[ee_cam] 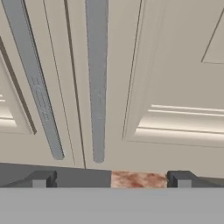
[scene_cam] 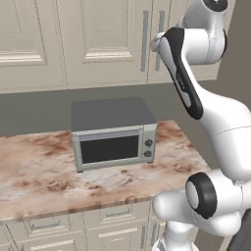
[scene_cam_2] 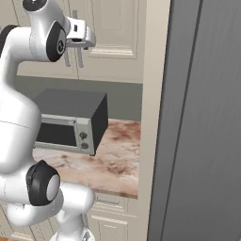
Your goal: Open the cabinet and move the ladle to the pot. Then close the cabinet.
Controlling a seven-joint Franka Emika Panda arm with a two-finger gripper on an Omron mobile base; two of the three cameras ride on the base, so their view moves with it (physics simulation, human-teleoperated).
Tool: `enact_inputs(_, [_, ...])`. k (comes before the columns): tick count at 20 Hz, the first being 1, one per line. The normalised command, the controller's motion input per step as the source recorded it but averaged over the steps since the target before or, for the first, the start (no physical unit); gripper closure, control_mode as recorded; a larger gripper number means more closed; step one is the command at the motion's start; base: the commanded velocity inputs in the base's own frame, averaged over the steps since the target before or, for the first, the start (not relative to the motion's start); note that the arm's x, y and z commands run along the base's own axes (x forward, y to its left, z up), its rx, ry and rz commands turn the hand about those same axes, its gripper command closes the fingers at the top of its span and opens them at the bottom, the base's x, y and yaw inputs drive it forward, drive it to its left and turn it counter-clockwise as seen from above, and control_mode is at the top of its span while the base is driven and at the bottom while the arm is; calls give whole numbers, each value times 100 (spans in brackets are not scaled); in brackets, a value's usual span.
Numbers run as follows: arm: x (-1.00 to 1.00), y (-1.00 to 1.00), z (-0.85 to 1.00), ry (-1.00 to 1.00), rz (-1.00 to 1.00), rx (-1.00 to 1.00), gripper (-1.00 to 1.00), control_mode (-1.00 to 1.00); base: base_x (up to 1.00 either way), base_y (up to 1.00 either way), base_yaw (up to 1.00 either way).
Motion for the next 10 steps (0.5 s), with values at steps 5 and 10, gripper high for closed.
enact_inputs(5, [9,4,-8,-5,0,0,-100,-100,0,0,0])
enact_inputs(10, [7,5,-8,-3,0,0,-100,-100,0,0,0])
